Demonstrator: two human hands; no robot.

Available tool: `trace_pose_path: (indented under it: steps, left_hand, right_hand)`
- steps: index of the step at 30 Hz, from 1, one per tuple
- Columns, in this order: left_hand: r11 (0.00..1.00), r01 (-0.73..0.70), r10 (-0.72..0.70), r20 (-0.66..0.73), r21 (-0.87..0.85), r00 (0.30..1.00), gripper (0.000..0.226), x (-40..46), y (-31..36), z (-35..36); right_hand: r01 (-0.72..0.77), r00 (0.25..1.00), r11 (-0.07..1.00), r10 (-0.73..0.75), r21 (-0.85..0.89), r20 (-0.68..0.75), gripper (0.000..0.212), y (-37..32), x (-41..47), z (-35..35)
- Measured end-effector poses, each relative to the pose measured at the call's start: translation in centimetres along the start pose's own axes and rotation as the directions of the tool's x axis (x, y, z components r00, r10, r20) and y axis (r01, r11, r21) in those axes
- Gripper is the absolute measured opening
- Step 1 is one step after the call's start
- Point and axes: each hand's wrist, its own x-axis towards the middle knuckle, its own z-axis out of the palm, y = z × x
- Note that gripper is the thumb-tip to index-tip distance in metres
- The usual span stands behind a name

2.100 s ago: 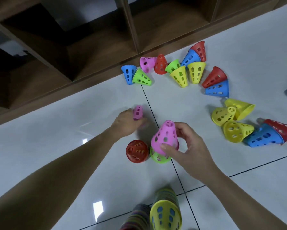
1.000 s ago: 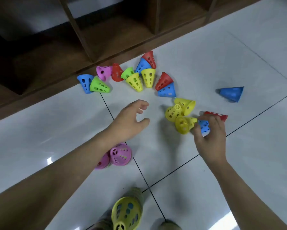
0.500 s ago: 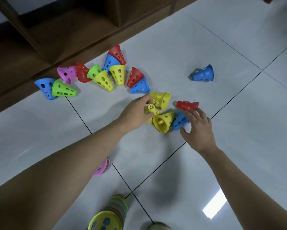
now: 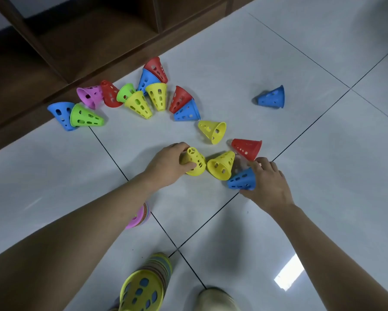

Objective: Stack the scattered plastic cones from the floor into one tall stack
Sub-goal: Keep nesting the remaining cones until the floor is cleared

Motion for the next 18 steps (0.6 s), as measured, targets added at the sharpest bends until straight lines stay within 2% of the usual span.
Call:
trace_pose_path:
  steps: [2,5,6,8,10,11,13,15,17,18]
  left_hand:
    - [0.998,0.007,-0.009,-0.036,-0.064,0.999,0.032,-1.4,0.5,-1.3]
    - [0.988,0.007,-0.025,-0.119,-0.153,0.993,0.029,-4.8,1.3,-4.2]
    - [0.984,0.015,-0.042,-0.148,-0.177,0.988,0.027,-6.3,1.5,-5.3]
    - [0.971,0.056,-0.11,-0.227,-0.232,0.968,0.023,-9.6,1.4,-7.7]
    - [0.953,0.095,-0.194,-0.335,-0.289,0.922,0.02,-13.6,0.9,-9.9]
    - [0.949,0.115,-0.228,-0.389,-0.293,0.892,0.02,-15.6,0.6,-10.9]
    - [0.95,0.158,-0.272,-0.468,-0.269,0.841,0.023,-19.6,-0.2,-12.3]
    - [0.953,0.19,-0.29,-0.517,-0.238,0.806,0.024,-23.0,-0.9,-12.9]
    - [0.949,0.221,-0.309,-0.527,-0.225,0.792,0.02,-25.1,-1.4,-12.6]
    - [0.948,0.23,-0.314,-0.512,-0.221,0.8,0.019,-25.7,-1.8,-12.1]
  right_hand:
    - [-0.021,0.997,0.997,0.026,-0.071,0.072,0.069,-0.4,0.0,-0.4]
    - [-0.06,0.985,0.987,0.083,-0.146,0.154,0.048,-1.5,-0.8,-1.2]
    - [-0.101,0.976,0.992,0.115,-0.082,0.185,0.043,-2.1,-1.1,-1.4]
    - [-0.209,0.952,0.954,0.148,0.215,0.269,0.043,-3.6,-2.0,-1.8]
    - [-0.238,0.943,0.814,0.063,0.53,0.326,0.048,-5.8,-2.9,-2.2]
    - [-0.218,0.948,0.741,0.005,0.635,0.32,0.048,-7.3,-3.3,-2.6]
    - [-0.126,0.961,0.625,-0.117,0.77,0.252,0.047,-10.7,-4.1,-3.2]
    - [-0.016,0.959,0.521,-0.235,0.853,0.161,0.035,-14.2,-4.7,-3.6]
    - [0.069,0.939,0.438,-0.332,0.896,0.091,0.017,-17.5,-5.0,-4.1]
    - [0.098,0.928,0.411,-0.368,0.906,0.066,0.017,-18.9,-5.0,-4.1]
